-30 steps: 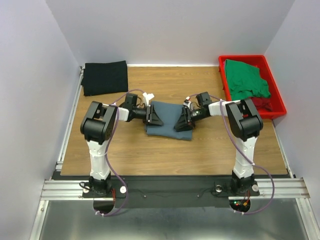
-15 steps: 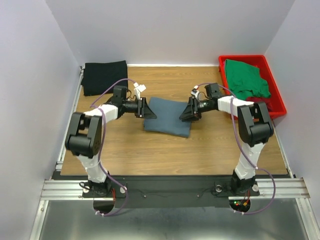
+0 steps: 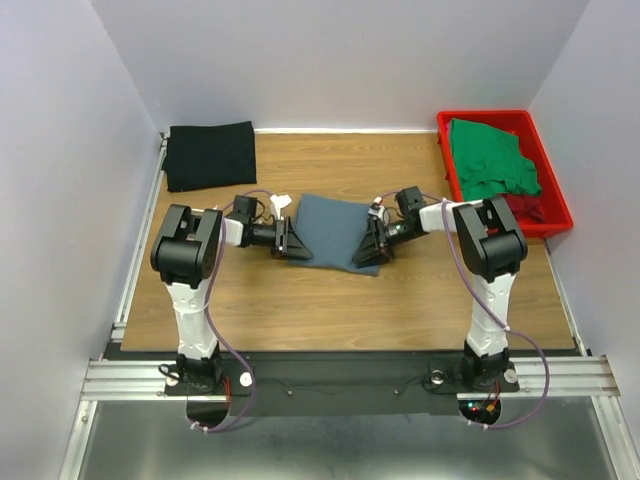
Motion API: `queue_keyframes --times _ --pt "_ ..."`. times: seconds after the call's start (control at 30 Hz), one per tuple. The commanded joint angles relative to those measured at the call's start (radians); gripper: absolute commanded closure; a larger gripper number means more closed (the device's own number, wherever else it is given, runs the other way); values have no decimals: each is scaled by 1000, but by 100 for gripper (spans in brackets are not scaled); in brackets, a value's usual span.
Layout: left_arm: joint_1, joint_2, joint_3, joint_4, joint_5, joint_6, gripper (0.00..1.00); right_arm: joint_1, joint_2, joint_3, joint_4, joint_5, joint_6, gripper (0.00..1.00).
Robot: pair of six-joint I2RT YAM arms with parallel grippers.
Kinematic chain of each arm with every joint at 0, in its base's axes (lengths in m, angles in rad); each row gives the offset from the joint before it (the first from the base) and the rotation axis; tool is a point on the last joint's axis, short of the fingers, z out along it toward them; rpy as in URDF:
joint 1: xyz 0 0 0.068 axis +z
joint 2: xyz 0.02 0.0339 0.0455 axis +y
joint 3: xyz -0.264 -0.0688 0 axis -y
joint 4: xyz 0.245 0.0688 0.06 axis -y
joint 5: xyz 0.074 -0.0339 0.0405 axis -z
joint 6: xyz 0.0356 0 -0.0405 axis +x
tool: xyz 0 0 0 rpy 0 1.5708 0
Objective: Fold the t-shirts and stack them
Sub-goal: Fold the tshirt, then neatly place the folded tshirt to the corner
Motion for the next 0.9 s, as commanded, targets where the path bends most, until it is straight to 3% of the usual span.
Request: queue_keyframes --times 0.0,0.13,0.27,0.4,0.5,0.6,0.7,0.87 --pt "39 -7 -7 -16 -105 42 59 -86 36 54 -70 217 -89 55" --pt "38 -122 -36 -66 -48 75 58 -108 22 135 -170 265 -177 56" --pt "61 -315 -16 -255 -57 265 56 -105 -43 213 -268 273 -241 56" --pt "163 -478 -27 -255 -102 232 47 -69 -137 281 -288 326 -267 54" --pt "252 -576 -16 -249 -219 203 39 67 -212 322 -287 551 -307 49" --pt "294 -665 -3 -260 -339 181 37 212 -223 377 -279 717 -333 44" --pt "337 -727 11 -261 -499 133 36 352 -186 446 -271 883 -353 40" --pt "387 -745 43 -304 -588 124 36 526 -76 529 -249 1117 -392 39"
